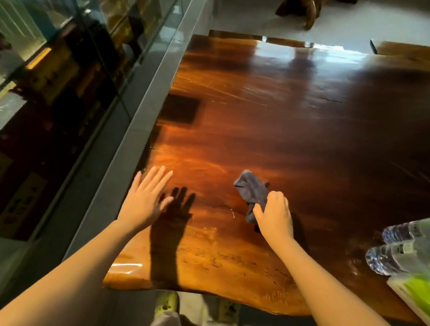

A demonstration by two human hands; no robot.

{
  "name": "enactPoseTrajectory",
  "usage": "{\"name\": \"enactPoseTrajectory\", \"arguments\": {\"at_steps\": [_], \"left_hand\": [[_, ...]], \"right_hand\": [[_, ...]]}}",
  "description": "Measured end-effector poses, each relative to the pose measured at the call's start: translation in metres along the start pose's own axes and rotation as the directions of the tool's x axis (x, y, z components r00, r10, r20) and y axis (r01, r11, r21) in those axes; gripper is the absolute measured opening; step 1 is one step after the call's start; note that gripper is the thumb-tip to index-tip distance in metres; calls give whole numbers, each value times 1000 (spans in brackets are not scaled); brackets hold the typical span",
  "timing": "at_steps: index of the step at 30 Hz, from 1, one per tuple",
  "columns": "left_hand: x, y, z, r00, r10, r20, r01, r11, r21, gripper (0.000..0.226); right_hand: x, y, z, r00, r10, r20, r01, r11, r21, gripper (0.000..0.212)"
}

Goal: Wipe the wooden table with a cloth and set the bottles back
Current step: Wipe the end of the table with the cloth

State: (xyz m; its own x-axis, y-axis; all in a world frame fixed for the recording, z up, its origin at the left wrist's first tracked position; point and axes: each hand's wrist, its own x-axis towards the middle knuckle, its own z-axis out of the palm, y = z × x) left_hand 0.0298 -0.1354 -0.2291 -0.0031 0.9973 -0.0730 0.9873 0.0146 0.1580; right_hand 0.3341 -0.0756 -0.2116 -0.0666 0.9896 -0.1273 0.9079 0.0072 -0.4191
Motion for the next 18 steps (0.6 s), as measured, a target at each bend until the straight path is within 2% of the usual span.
{"name": "enactPoseTrajectory", "arguments": {"at_steps": [4,6,8,11,14,18], "left_hand": [[-53,-16,36,991,-106,84,108,994,-26,76],[-76,-1,49,990,-103,100,106,994,-26,77],[-95,-19,64,985,-33,167,31,999,12,78],[-93,-11,66,990,-31,135,25,999,46,79],[-97,-13,70,992,-12,130,7,999,36,81],[-101,-15,73,993,-3,119,0,1000,20,75]], "right_hand": [[-15,8,23,988,140,-67,-148,979,-139,35],[-19,18,26,978,181,-101,-197,964,-181,38],[-32,4,51,944,310,-116,-328,922,-207,43],[-30,9,49,927,347,-141,-368,915,-166,55],[-21,13,49,931,331,-154,-338,941,-28,64],[-4,20,61,983,186,8,-186,982,-17,62]]}}
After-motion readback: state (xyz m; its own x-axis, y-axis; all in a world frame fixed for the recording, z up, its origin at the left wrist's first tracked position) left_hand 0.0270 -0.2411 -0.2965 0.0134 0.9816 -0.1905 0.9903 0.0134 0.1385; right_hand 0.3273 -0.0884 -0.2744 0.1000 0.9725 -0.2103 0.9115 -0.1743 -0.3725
